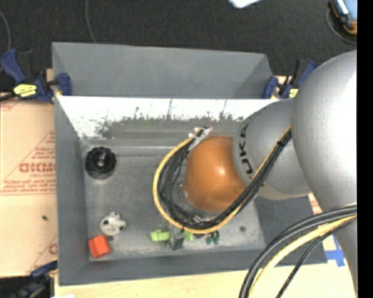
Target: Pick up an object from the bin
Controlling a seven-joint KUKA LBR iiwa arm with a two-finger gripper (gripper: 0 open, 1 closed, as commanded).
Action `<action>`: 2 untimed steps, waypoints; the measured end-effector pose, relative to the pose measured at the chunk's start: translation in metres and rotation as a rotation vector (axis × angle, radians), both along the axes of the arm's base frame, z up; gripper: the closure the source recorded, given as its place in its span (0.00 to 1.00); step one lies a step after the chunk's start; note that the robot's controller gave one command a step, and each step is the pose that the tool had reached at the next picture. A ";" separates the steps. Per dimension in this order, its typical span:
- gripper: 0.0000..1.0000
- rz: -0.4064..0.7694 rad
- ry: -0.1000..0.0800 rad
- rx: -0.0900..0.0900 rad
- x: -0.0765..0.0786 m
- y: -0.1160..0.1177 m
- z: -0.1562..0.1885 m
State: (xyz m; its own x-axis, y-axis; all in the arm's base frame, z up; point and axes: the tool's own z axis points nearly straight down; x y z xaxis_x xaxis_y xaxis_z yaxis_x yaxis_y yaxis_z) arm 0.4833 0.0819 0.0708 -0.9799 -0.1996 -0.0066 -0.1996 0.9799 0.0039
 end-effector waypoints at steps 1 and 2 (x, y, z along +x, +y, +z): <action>1.00 -0.001 0.000 0.000 0.000 0.000 0.000; 1.00 -0.002 0.000 0.000 0.000 0.000 0.000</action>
Offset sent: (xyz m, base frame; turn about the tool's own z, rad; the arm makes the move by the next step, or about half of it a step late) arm 0.0000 0.0000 0.0000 0.0000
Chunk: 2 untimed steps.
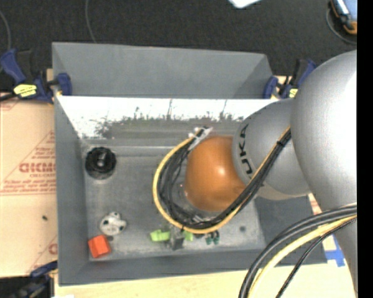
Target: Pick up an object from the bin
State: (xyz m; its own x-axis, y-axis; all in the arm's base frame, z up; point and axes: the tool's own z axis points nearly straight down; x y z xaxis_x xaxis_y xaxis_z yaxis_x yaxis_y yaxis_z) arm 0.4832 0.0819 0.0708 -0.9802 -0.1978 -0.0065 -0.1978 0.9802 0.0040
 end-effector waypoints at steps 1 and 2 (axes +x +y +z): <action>1.00 -0.001 0.000 0.000 0.000 0.000 0.000; 1.00 -0.002 0.000 0.000 0.000 0.000 0.000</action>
Offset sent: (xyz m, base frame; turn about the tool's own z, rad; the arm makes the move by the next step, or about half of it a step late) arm 0.0000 0.0000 0.0000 0.0000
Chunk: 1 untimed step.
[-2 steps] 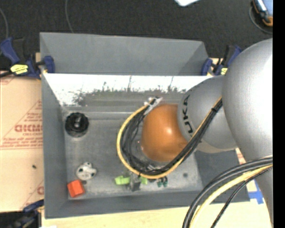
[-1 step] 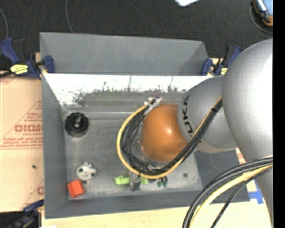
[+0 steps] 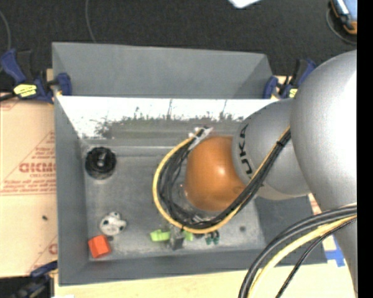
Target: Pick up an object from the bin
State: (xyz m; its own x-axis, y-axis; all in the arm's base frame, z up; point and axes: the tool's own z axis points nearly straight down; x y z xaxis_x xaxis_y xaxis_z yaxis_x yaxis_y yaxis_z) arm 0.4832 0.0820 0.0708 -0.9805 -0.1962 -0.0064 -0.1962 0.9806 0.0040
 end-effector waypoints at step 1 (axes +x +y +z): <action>1.00 -0.001 0.000 0.000 0.000 0.000 0.000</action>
Offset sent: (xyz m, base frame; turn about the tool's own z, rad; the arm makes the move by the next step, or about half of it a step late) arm 0.0000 0.0000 0.0000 0.0000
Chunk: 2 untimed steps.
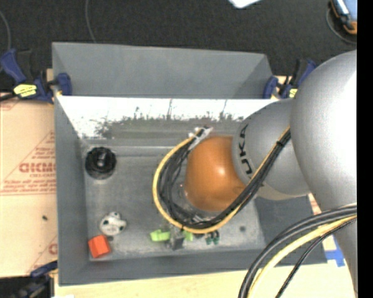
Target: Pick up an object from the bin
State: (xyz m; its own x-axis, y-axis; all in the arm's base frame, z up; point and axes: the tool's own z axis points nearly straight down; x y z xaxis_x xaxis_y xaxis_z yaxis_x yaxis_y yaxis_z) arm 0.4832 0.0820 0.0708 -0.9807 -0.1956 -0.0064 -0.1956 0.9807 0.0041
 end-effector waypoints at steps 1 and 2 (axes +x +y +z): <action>1.00 -0.001 0.000 0.000 0.000 0.000 0.000; 1.00 -0.001 0.000 0.000 0.000 0.000 0.000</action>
Offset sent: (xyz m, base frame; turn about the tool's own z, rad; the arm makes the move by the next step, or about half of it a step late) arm 0.0000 0.0000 0.0000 0.0000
